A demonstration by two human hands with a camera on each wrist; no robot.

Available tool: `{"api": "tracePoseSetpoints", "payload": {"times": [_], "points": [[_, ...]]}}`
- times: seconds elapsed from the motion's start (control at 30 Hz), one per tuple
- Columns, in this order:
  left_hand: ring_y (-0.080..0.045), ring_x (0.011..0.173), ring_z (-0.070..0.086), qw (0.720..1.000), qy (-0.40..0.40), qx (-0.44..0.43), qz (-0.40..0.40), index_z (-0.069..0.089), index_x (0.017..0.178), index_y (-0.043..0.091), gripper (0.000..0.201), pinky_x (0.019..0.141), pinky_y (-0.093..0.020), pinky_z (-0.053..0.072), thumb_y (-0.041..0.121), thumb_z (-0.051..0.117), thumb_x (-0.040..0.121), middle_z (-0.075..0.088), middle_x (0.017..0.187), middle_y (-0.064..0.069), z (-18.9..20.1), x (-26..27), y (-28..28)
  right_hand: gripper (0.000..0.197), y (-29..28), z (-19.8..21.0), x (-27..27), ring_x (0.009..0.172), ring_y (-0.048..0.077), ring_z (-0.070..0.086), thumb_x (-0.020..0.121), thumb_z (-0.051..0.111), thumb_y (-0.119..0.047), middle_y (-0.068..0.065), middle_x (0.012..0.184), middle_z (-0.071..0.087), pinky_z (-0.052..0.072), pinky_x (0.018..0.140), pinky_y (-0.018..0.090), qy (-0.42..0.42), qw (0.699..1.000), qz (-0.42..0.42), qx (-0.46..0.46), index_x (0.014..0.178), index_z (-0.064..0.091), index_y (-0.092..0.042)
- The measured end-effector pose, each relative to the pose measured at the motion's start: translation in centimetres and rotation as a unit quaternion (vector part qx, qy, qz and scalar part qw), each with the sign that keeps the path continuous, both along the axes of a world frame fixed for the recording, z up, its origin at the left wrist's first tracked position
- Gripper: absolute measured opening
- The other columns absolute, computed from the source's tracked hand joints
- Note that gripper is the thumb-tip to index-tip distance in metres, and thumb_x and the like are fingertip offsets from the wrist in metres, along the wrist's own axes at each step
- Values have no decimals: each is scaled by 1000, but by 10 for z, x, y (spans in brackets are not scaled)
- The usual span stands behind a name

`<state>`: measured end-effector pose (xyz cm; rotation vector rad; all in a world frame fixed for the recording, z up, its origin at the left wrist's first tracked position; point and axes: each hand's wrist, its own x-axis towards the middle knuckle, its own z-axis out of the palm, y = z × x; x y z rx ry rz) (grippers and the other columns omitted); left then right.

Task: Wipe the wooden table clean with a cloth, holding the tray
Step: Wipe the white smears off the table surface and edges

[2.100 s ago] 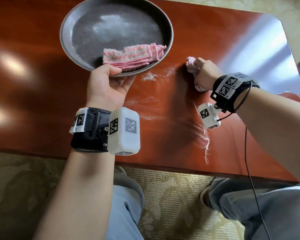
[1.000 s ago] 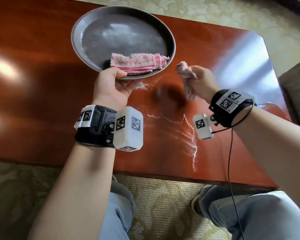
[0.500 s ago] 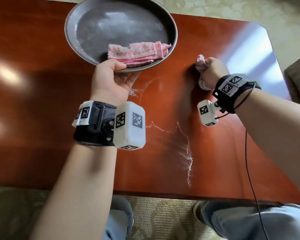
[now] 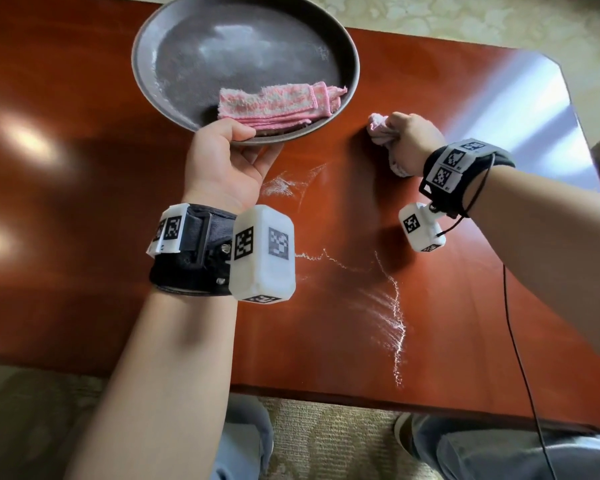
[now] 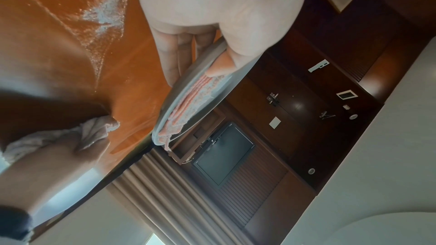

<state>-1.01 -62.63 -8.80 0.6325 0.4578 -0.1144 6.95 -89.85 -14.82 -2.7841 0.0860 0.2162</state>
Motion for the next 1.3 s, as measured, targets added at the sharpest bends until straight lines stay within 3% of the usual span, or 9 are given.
{"api": "tracePoseSetpoints", "payload": {"times": [0.1, 0.2, 0.3, 0.5, 0.8, 0.93, 1.03, 1.17, 1.3], "points": [[-37, 102, 64, 1000, -2, 0, -3, 59, 106, -3, 28, 81, -47, 60, -10, 38, 88, 63, 107, -21, 7, -9, 5, 28, 18, 0, -10, 78, 23, 46, 76, 54, 5, 7, 93, 52, 32, 67, 26, -26, 999, 45, -11, 87, 52, -21], [-40, 111, 64, 1000, -6, 2, -7, 59, 105, -2, 28, 81, -47, 60, -11, 39, 88, 63, 108, -21, 15, -19, 12, 31, 41, -1, -24, 72, 25, 46, 72, 56, 8, 6, 88, 48, 31, 62, 27, -29, 994, 100, -18, 81, 46, -20], [-41, 120, 60, 1000, -4, 10, -5, 58, 108, -2, 29, 82, -47, 60, -10, 38, 87, 62, 111, -22, 23, -31, 19, 22, 64, -2, -40, 77, 26, 47, 76, 54, 7, 6, 88, 47, 35, 64, 30, -42, 988, 147, -11, 89, 57, -11], [-37, 101, 63, 1000, -13, 8, 11, 59, 101, -2, 26, 79, -46, 61, -10, 38, 87, 63, 104, -21, 35, -63, 34, 31, 86, -1, -82, 86, 33, 53, 82, 49, 6, 19, 97, 54, 42, 70, 37, -53, 975, 214, 18, 104, 66, -7], [-40, 111, 65, 999, 2, -1, 50, 56, 114, -2, 34, 77, -46, 61, -11, 39, 86, 63, 109, -22, 27, -89, 64, 40, 94, 10, -114, 89, 26, 50, 83, 49, 4, 13, 101, 56, 33, 72, 26, -23, 968, 250, 17, 115, 67, -11], [-39, 118, 62, 998, 17, 2, 64, 57, 119, -4, 39, 78, -47, 61, -11, 39, 85, 64, 111, -23, 17, -86, 78, 33, 91, 28, -104, 75, 12, 56, 83, 49, 7, -8, 86, 59, 41, 64, 19, -7, 984, 173, 38, 88, 61, -22], [-40, 115, 63, 997, 24, 7, 72, 54, 130, -7, 48, 77, -47, 60, -11, 40, 84, 65, 115, -25, 11, -82, 86, 26, 89, 37, -87, 56, 11, 58, 81, 43, 4, 0, 69, 62, 47, 53, 21, -74, 991, 63, 91, 76, 56, -18], [-38, 101, 67, 997, 26, 10, 78, 53, 132, -7, 50, 75, -45, 60, -11, 40, 84, 65, 111, -24, 7, -78, 93, 9, 84, 33, -55, 71, 31, 51, 78, 52, -3, 17, 86, 62, 38, 64, 28, -91, 995, 23, -31, 78, 55, -12], [-40, 112, 65, 996, 21, 0, 82, 54, 130, -7, 49, 76, -46, 60, -12, 40, 84, 64, 114, -24, 4, -76, 101, 17, 82, 22, -46, 91, 31, 59, 80, 57, -9, 5, 93, 56, 41, 70, 29, -73, 993, -2, -92, 91, 63, -20]]}}
